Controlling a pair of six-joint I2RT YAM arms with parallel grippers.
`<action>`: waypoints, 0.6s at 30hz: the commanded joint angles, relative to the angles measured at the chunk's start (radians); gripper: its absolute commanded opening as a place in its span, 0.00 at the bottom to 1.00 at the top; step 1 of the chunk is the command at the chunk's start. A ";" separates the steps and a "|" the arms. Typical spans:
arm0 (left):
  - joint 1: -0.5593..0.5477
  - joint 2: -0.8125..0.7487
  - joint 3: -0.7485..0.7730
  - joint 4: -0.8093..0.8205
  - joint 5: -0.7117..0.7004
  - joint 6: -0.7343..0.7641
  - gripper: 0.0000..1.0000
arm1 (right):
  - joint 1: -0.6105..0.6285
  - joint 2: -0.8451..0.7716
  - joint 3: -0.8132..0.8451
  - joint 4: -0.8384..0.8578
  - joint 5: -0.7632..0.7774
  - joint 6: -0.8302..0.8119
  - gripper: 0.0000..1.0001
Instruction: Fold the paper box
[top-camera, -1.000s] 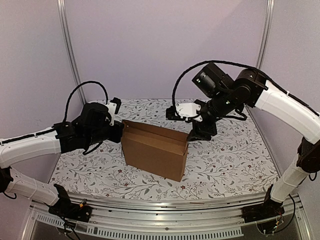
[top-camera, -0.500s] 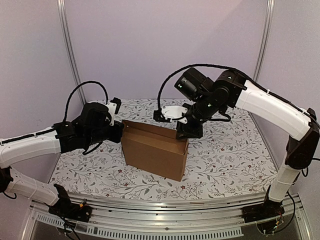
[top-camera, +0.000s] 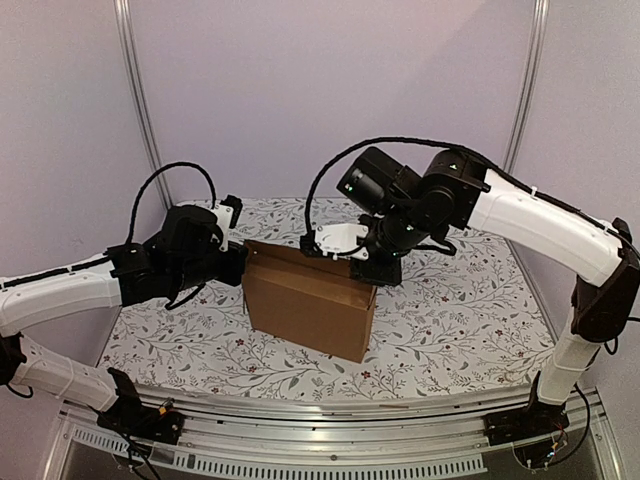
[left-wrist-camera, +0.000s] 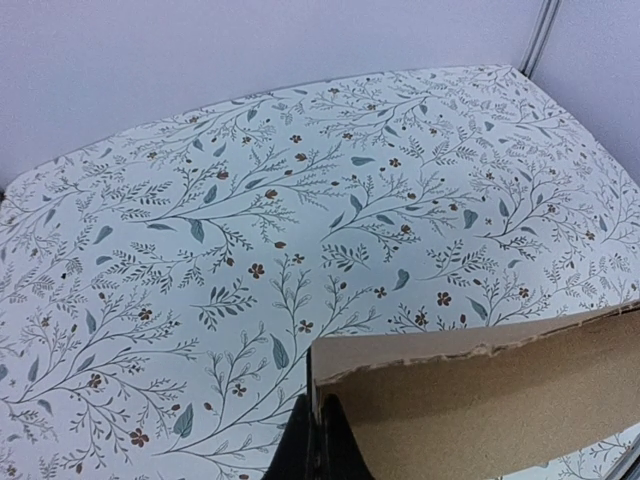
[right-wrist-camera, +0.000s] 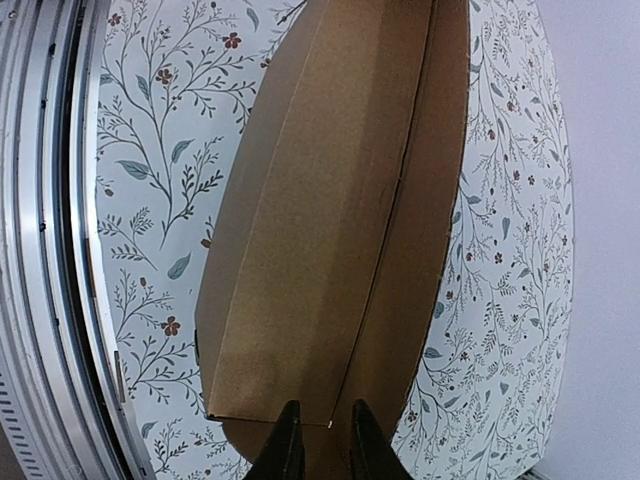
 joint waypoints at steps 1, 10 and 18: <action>-0.023 0.036 -0.050 -0.185 0.053 -0.007 0.00 | 0.004 -0.024 0.017 0.028 0.048 -0.011 0.19; -0.023 0.030 -0.055 -0.186 0.052 -0.006 0.00 | 0.002 -0.031 -0.045 0.121 0.179 -0.063 0.46; -0.023 0.024 -0.055 -0.187 0.049 -0.002 0.00 | 0.002 0.013 -0.051 0.120 0.181 -0.051 0.25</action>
